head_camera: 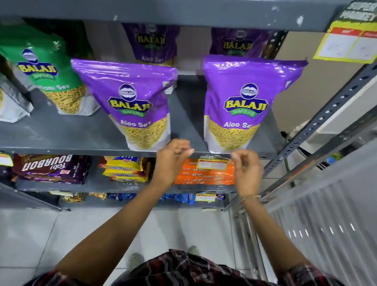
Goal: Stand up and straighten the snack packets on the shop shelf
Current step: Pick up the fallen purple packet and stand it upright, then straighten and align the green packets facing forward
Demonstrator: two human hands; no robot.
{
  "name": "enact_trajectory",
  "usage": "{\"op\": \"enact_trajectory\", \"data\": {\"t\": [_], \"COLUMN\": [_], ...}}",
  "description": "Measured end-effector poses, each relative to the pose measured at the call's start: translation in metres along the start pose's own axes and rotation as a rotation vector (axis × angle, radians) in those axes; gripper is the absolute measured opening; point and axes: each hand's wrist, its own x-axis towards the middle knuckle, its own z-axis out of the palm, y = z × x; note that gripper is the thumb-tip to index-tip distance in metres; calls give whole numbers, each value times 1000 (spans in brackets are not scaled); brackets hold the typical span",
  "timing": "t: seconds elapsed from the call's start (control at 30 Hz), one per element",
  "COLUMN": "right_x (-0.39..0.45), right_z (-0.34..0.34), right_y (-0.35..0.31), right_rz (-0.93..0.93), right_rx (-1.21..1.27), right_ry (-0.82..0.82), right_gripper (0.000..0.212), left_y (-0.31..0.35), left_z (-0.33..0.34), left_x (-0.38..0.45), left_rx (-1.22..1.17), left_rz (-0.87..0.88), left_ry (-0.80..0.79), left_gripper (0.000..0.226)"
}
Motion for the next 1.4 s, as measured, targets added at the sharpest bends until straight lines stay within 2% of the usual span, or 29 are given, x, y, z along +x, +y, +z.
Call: {"op": "enact_trajectory", "data": {"t": [0.07,0.2,0.3,0.37,0.47,0.6,0.7,0.77,0.8,0.9,1.0,1.2,1.4], "right_x": [-30,-76,-99,-107,-101,-64,-23,5,14,12,7,-13,-49], "right_z": [40,136,207,251,306,359,391,411,417,416,413,404,381], "right_y": [-17,-63,-102,-131,-164,-196,-203,-190,-185,-199,-207,-206,-200], "right_rz": [-13,-21,-44,-38,-30,1,38,68,93,134,134,77,18], "right_rx": [27,74,68,68,40,31,-21,-119,-123,-75,-39,-11,-25], "right_ry": [-162,-527,-664,-700,-653,-419,-357,-409,-440,-424,-336,-291,-329], "right_gripper": [15,3,8,8,8,12,41,66,71,59,44,34,30], "left_y": [-24,-64,-93,-113,-130,-144,-150,-151,-151,-153,-157,-153,-153], "left_z": [-33,-121,-196,-245,-307,-359,-375,-377,-377,-377,-373,-373,-375], "left_x": [-16,-19,-6,10,42,94,133,156,164,183,185,160,110], "left_rx": [21,-19,-20,20,22,82,70,45,85,137,53,35,33], "left_rz": [-33,-119,-122,-129,-108,-99,-104,-143,-148,-80,-91,-58,-55], "left_ry": [70,235,306,319,356,322,183,113,88,7,20,68,90], "left_gripper": [12,2,4,15,23,39,58,69,70,60,44,37,38]}}
